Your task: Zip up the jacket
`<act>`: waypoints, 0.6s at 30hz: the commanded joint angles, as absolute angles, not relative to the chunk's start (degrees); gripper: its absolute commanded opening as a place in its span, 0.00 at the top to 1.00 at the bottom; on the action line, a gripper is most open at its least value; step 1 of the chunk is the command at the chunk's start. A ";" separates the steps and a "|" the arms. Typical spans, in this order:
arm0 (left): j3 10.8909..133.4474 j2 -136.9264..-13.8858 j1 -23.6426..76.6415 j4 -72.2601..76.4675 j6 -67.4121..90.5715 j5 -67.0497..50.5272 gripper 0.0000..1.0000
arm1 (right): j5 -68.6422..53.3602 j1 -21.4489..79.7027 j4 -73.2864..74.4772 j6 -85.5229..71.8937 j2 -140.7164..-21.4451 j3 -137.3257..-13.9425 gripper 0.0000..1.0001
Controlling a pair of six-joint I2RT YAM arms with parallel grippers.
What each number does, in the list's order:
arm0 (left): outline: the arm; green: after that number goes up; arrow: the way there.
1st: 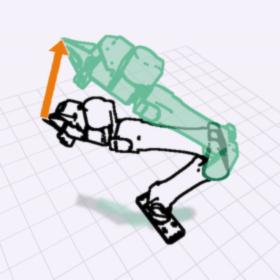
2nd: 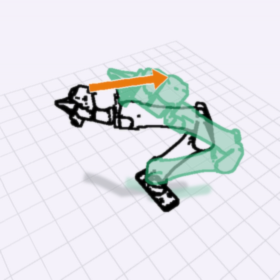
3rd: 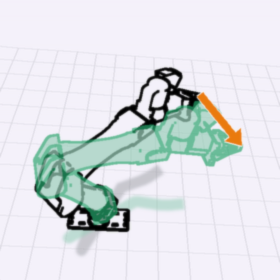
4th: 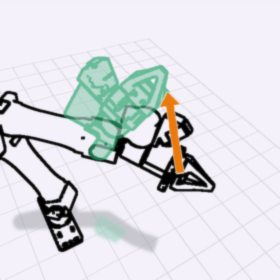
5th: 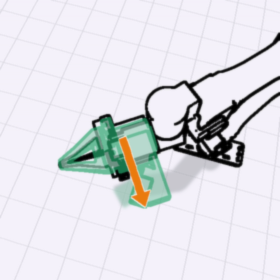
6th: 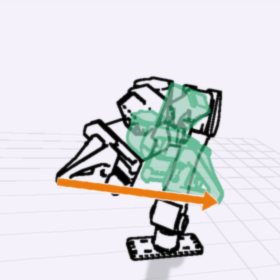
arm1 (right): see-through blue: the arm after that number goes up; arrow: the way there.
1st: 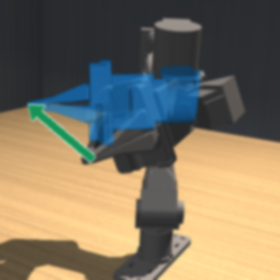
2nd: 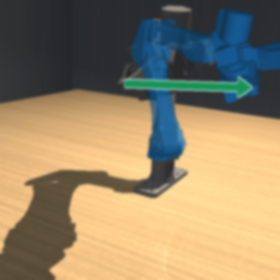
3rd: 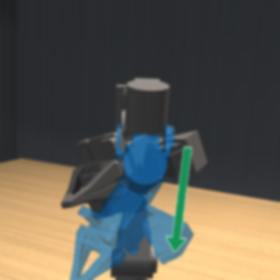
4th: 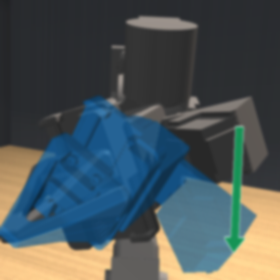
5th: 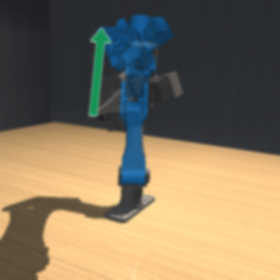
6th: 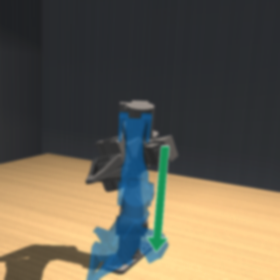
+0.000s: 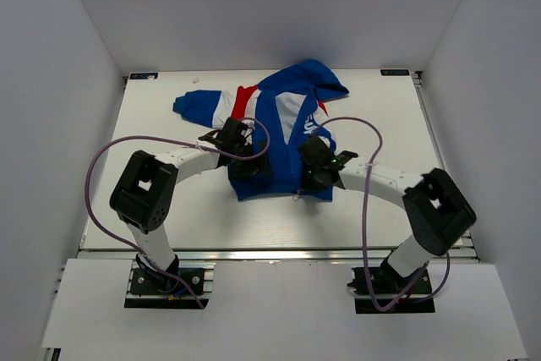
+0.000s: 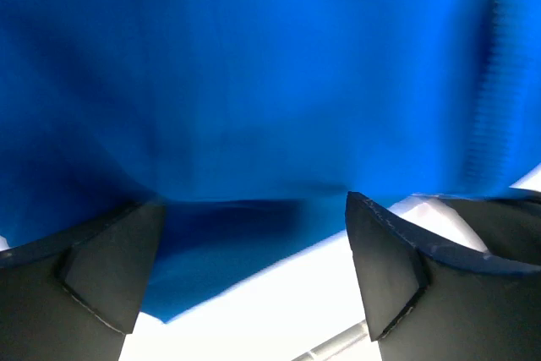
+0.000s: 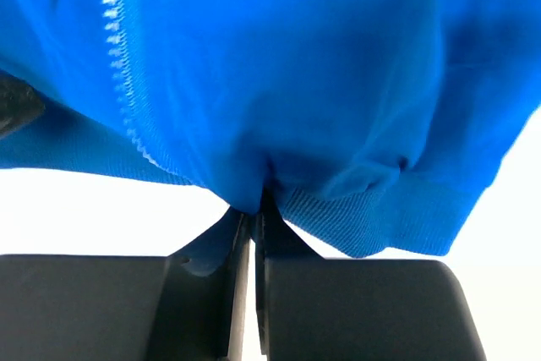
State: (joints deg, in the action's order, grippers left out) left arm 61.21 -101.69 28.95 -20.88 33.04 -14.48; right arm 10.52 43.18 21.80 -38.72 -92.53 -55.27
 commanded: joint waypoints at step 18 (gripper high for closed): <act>60.03 -107.58 24.17 -32.96 30.50 2.99 0.02 | 2.46 32.70 23.03 -27.95 -82.18 -41.93 0.85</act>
State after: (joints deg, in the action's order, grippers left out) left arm 63.48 -103.35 28.03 -23.94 33.89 -11.73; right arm 0.10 34.20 16.69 -31.24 -82.67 -43.83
